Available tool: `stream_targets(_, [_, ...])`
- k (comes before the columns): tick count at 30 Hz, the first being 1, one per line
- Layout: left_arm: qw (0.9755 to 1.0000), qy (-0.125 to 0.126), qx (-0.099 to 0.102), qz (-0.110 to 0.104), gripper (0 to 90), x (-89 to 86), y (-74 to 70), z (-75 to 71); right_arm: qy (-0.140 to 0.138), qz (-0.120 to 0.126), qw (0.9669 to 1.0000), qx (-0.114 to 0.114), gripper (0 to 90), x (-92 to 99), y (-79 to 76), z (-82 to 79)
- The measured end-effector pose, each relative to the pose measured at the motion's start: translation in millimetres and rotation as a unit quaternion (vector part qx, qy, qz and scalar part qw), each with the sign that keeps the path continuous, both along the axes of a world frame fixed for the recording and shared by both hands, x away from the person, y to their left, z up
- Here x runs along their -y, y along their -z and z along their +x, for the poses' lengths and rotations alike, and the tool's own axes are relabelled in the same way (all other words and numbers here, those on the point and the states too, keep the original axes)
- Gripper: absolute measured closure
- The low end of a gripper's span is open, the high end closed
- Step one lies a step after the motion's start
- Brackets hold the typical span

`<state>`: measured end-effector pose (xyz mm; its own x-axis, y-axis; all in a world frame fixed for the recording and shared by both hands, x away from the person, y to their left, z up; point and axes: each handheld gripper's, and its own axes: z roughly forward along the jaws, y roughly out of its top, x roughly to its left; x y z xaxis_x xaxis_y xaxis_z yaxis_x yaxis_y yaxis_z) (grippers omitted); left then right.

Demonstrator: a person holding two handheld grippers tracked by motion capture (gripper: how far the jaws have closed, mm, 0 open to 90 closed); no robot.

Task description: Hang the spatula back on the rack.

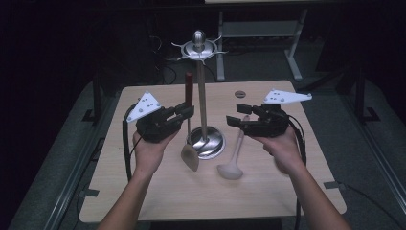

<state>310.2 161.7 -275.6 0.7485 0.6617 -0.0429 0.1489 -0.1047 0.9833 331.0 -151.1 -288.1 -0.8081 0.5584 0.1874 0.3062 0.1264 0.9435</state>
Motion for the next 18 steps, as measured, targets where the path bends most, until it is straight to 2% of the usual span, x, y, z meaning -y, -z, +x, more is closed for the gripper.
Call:
stream_targets(8, [0.9999,-0.007,0.012,0.000,74.0,3.6,-2.7,-2.9,-0.030,0.016,0.9991,0.024,41.6,-24.4,-23.2,2.7])
stream_targets(18, [0.9997,-0.011,0.020,-0.001,74.0,10.4,-4.3,-4.6,-0.068,0.021,0.9968,0.037,45.3,-55.3,-44.9,2.7])
